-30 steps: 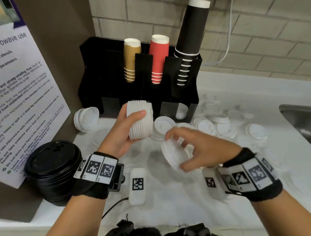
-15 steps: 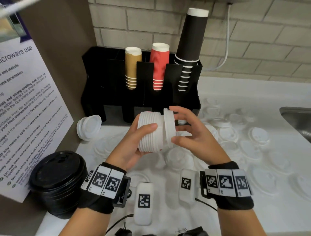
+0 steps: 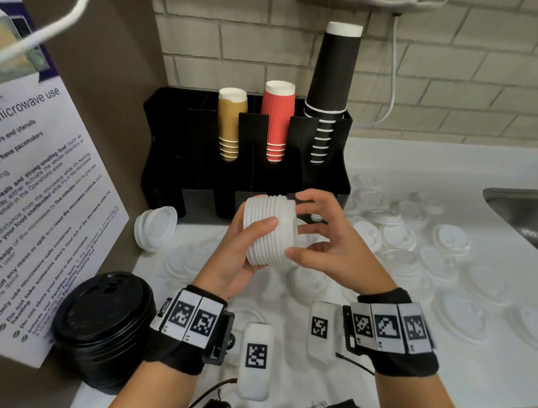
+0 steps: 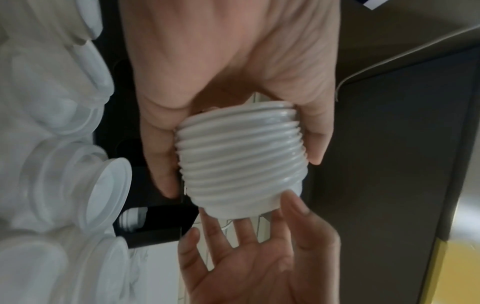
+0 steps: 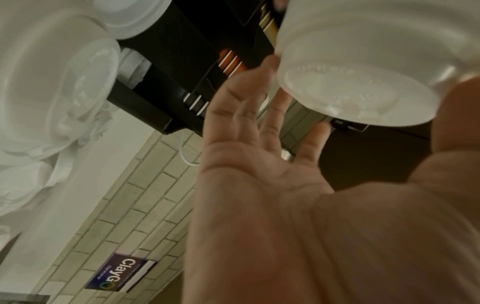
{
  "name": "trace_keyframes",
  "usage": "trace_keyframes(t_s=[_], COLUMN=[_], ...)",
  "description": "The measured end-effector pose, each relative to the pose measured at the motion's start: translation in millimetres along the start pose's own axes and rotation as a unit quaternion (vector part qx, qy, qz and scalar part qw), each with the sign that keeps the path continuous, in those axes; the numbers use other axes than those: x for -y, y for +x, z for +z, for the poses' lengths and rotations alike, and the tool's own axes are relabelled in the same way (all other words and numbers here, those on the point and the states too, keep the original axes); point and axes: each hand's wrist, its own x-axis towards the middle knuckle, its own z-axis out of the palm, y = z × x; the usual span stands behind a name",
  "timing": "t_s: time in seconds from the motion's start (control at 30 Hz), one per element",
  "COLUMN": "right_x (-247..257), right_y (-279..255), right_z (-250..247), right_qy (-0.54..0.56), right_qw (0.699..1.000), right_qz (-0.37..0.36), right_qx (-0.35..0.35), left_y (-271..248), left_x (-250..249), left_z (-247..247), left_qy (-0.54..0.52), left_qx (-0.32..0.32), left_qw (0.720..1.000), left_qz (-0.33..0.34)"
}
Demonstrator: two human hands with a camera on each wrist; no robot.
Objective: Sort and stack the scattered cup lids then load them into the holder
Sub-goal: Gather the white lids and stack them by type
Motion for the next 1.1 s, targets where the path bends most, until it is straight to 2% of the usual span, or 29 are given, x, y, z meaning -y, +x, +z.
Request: trace_keyframes(t_s=[0.2, 0.37, 0.43, 0.5, 0.53, 0.57, 0.63, 0.67, 0.7, 0.8, 0.87, 0.9, 1.03, 1.1], right_x=[6.6, 14.4, 12.6, 4.6, -2.1, -10.1, -27.5, -33.9, -39.3, -49.2, -49.2, -47.9, -30.8, -23.6], right_y=[12.4, 29.7, 34.5, 36.2, 35.7, 33.4, 25.8, 22.3, 20.0, 17.1, 18.6, 19.9, 29.8, 35.3], right_z=[0.9, -4.7, -12.6, -20.6, -23.1, -22.7, -18.3, -15.4, -12.9, -11.1, -13.2, -14.3, -16.1, -16.0], right_qy=[-0.069, -0.117, -0.106, -0.183, -0.271, -0.376, -0.550, -0.595, -0.617, -0.646, -0.652, -0.641, -0.525, -0.483], right_qw=[0.996, 0.990, 0.992, 0.982, 0.959, 0.913, 0.784, 0.737, 0.710, 0.678, 0.678, 0.691, 0.804, 0.838], right_qz=[-0.028, -0.073, -0.066, -0.045, -0.021, 0.015, 0.076, 0.082, 0.078, 0.044, 0.037, 0.039, 0.020, 0.011], right_qx=[-0.047, 0.011, -0.003, 0.027, 0.085, 0.158, 0.278, 0.311, 0.331, 0.347, 0.338, 0.331, 0.277, 0.253], left_y=[0.2, -2.0, -2.7, -4.4, -5.4, -6.4, -8.3, -9.1, -9.8, -11.6, -12.2, -12.4, -12.5, -11.8], left_x=[1.8, 1.9, 0.4, -0.5, -0.5, -0.4, -0.8, -1.5, -2.2, -4.3, -5.4, -6.1, -13.3, -17.5], left_z=[3.1, -0.2, -2.1, -4.1, -4.9, -5.8, -6.6, -6.2, -5.5, -2.9, -1.6, -1.2, 0.6, 0.7], left_qy=[-0.095, -0.179, -0.196, -0.217, -0.227, -0.234, -0.237, -0.236, -0.233, -0.212, -0.211, -0.211, -0.213, -0.206], left_qx=[-0.015, -0.041, -0.057, -0.066, -0.072, -0.081, -0.091, -0.092, -0.094, -0.097, -0.094, -0.093, -0.080, -0.078], left_qw=[0.995, 0.982, 0.979, 0.974, 0.971, 0.969, 0.967, 0.967, 0.968, 0.972, 0.973, 0.973, 0.973, 0.974], left_qz=[-0.033, -0.030, -0.021, -0.016, -0.015, -0.014, -0.011, -0.008, -0.003, 0.013, 0.018, 0.021, 0.043, 0.059])
